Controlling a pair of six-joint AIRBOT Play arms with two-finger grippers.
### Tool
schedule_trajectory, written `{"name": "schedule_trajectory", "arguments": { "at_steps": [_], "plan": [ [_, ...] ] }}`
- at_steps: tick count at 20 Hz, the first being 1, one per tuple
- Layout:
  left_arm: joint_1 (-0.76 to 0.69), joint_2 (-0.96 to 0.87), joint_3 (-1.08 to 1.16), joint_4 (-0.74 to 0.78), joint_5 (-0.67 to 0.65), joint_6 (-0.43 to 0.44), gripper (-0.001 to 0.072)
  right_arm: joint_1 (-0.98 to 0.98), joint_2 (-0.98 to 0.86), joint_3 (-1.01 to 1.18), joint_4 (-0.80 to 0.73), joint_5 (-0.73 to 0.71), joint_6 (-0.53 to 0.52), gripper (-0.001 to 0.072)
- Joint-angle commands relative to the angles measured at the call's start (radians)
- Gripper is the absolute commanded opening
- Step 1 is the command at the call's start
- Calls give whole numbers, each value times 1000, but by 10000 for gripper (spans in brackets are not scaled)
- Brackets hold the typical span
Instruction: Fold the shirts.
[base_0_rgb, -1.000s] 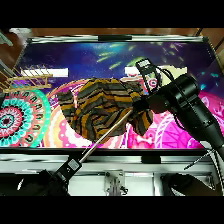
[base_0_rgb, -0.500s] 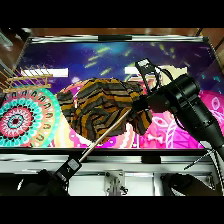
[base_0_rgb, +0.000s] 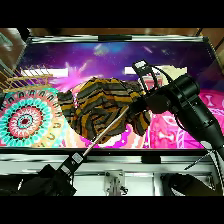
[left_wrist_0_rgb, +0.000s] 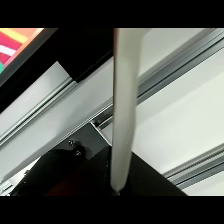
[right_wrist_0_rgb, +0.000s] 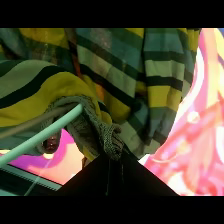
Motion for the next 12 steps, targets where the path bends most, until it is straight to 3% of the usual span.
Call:
{"name": "schedule_trajectory", "arguments": {
  "at_steps": [1,4,12],
  "plan": [
    [12,-3,0,2,3,109,52,1,17,1,6,11,-31,75],
    [12,-3,1,3,11,230,52,1,28,1,5,26,-39,75],
    [108,-1,1,25,77,212,52,4,45,1,71,-5,-113,75]
  ]
}}
